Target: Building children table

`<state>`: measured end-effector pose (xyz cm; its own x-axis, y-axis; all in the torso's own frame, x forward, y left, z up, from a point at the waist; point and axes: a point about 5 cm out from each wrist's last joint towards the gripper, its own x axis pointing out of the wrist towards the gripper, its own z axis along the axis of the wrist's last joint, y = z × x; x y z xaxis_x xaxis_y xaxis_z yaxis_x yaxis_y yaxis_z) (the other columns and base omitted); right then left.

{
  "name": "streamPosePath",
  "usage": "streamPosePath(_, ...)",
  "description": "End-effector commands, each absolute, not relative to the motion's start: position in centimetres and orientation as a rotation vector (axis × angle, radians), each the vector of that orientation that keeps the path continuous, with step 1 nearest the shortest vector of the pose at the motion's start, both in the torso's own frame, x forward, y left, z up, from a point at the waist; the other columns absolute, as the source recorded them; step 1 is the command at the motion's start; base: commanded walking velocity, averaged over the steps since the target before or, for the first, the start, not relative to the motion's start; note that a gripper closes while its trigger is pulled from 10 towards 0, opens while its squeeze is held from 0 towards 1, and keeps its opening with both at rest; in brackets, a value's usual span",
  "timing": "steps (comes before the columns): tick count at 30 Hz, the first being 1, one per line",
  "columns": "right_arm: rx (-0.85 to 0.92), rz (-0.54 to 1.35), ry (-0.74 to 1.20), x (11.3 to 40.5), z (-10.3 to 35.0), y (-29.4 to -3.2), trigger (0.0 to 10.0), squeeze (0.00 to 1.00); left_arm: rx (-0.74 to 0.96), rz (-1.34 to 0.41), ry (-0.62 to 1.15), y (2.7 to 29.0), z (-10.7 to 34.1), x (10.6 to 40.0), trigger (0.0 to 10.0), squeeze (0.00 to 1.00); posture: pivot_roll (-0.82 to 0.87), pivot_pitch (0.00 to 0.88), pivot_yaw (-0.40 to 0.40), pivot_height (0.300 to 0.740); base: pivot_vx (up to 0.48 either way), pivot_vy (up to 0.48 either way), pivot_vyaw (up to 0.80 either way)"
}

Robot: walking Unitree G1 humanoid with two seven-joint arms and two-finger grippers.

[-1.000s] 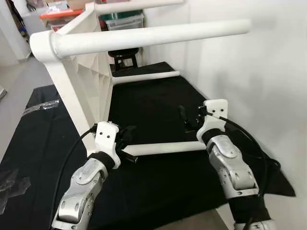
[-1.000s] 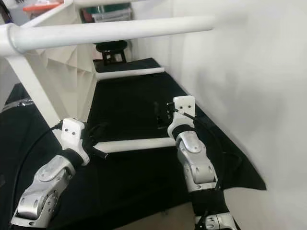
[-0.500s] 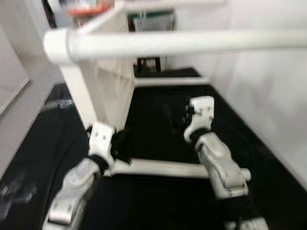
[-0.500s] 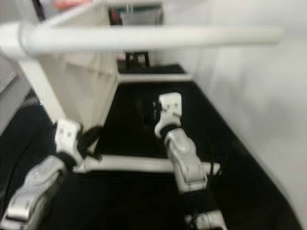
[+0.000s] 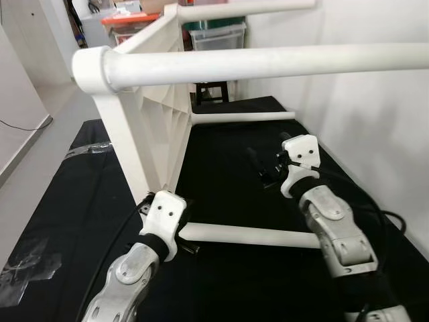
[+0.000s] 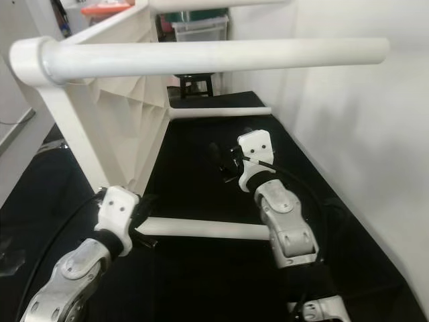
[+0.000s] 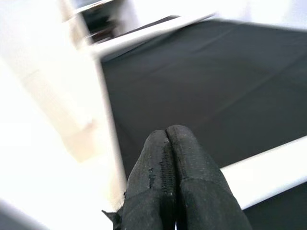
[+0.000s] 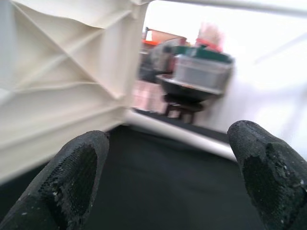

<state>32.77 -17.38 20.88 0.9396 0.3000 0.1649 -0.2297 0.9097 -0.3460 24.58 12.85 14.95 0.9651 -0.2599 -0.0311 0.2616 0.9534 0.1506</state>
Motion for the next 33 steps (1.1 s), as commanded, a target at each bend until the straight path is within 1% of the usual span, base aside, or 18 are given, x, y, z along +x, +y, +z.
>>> streamPosePath(1, -0.447, 0.305, -0.267, 31.7, 22.0, -18.4, 10.0, 0.0, 0.142, -0.184, 0.024, 14.6, 14.5, 24.2, 10.0, 0.0, -0.07, 0.0, 0.035, 0.74, 0.0, 0.0, 0.0)
streamPosePath(3, -0.447, 0.305, -0.267, 31.7, 22.0, -18.4, 10.0, 0.0, 0.142, -0.184, 0.024, 14.6, 14.5, 24.2, 10.0, 0.0, -0.07, 0.0, 0.035, 0.74, 0.0, 0.0, 0.0)
streamPosePath(4, -0.487, 0.334, -0.275, 30.9, 22.4, -19.0, 10.0, 0.33, 0.123, -0.168, 0.014, 15.1, 14.4, 24.0, 10.0, 0.0, -0.07, 0.0, 0.034, 0.74, 0.0, 0.0, 0.0)
streamPosePath(5, -0.58, 0.365, -0.284, 29.5, 22.7, -19.5, 10.0, 1.0, 0.097, -0.163, 0.0, 15.5, 14.3, 23.7, 10.0, 0.0, -0.09, 0.0, 0.029, 0.74, 0.0, 0.0, 0.0)
streamPosePath(6, -0.643, 0.387, -0.288, 28.5, 22.8, -19.7, 10.0, 1.0, 0.081, -0.16, -0.008, 15.7, 14.2, 23.5, 10.0, 0.0, -0.09, 0.0, 0.029, 0.74, 0.0, 0.0, 0.0)
streamPosePath(8, -0.751, 0.367, -0.32, 26.4, 23.3, -20.1, 10.0, 1.0, 0.051, -0.152, -0.018, 16.2, 14.1, 23.4, 10.0, 0.0, -0.11, 0.0, 0.031, 0.74, 0.0, 0.0, 0.0)
streamPosePath(14, -0.817, 0.337, -0.356, 25.3, 23.8, -20.3, 10.0, 1.0, 0.048, -0.132, -0.011, 16.5, 14.2, 23.3, 10.0, 0.0, -0.12, 0.0, 0.036, 0.74, 0.0, 0.0, 0.0)
streamPosePath(15, -0.926, 0.275, -0.429, 24.4, 25.1, -20.7, 10.0, 1.0, 0.033, -0.131, -0.01, 16.6, 14.1, 23.5, 10.0, 0.0, -0.16, 0.0, 0.049, 0.74, 0.0, 0.0, 0.0)
streamPosePath(16, -0.926, 0.275, -0.429, 24.4, 25.1, -20.7, 10.0, 1.0, 0.033, -0.131, -0.01, 16.6, 14.1, 23.5, 10.0, 0.0, -0.16, 0.0, 0.049, 0.74, 0.0, 0.0, 0.0)
streamPosePath(17, -1.037, 0.211, -0.509, 23.7, 26.7, -21.0, 10.0, 1.0, 0.015, -0.13, -0.008, 16.8, 14.1, 23.7, 10.0, 0.0, -0.17, 0.0, 0.059, 0.74, 0.0, 0.0, 0.0)
streamPosePath(18, -1.037, 0.211, -0.509, 23.7, 26.7, -21.0, 10.0, 1.0, 0.015, -0.13, -0.008, 16.8, 14.1, 23.7, 10.0, 0.0, -0.17, 0.0, 0.059, 0.74, 0.0, 0.0, 0.0)
streamPosePath(19, -1.179, 0.131, -0.639, 23.0, 29.5, -21.0, 10.0, 0.48, -0.005, -0.112, -0.005, 17.2, 13.9, 24.1, 10.0, 0.0, -0.18, 0.0, 0.068, 0.74, 0.0, 0.0, 0.0)
streamPosePath(21, -1.179, 0.131, -0.639, 23.0, 29.5, -21.0, 10.0, 0.48, -0.005, -0.112, -0.005, 17.2, 13.9, 24.1, 10.0, 0.0, -0.18, 0.0, 0.068, 0.74, 0.0, 0.0, 0.0)
streamPosePath(22, -1.207, 0.115, -0.686, 22.9, 30.6, -20.8, 10.0, 0.33, -0.006, -0.102, -0.004, 17.3, 13.9, 24.2, 10.0, 0.0, -0.19, 0.0, 0.068, 0.74, 0.0, 0.0, 0.0)
streamPosePath(23, -1.207, 0.115, -0.686, 22.9, 30.6, -20.8, 10.0, 0.33, -0.006, -0.102, -0.004, 17.3, 13.9, 24.2, 10.0, 0.0, -0.19, 0.0, 0.068, 0.74, 0.0, 0.0, 0.0)
streamPosePath(24, -1.227, 0.109, -0.721, 22.8, 31.5, -20.6, 10.0, 0.0, -0.011, -0.09, -0.007, 17.5, 13.8, 24.3, 10.0, 0.0, -0.19, 0.0, 0.067, 0.74, 0.0, 0.0, 0.0)
streamPosePath(29, -1.245, 0.115, -0.789, 22.8, 33.0, -19.8, 10.0, 0.0, -0.032, -0.079, -0.01, 17.6, 13.6, 24.4, 10.0, 0.0, -0.18, 0.0, 0.063, 0.74, 0.0, 0.0, 0.0)
streamPosePath(33, -1.238, 0.13, -0.796, 23.3, 33.2, -19.5, 10.0, 0.0, -0.036, -0.081, -0.013, 17.6, 13.6, 24.4, 10.0, 0.0, -0.18, 0.0, 0.063, 0.74, 0.0, 0.0, 0.0)
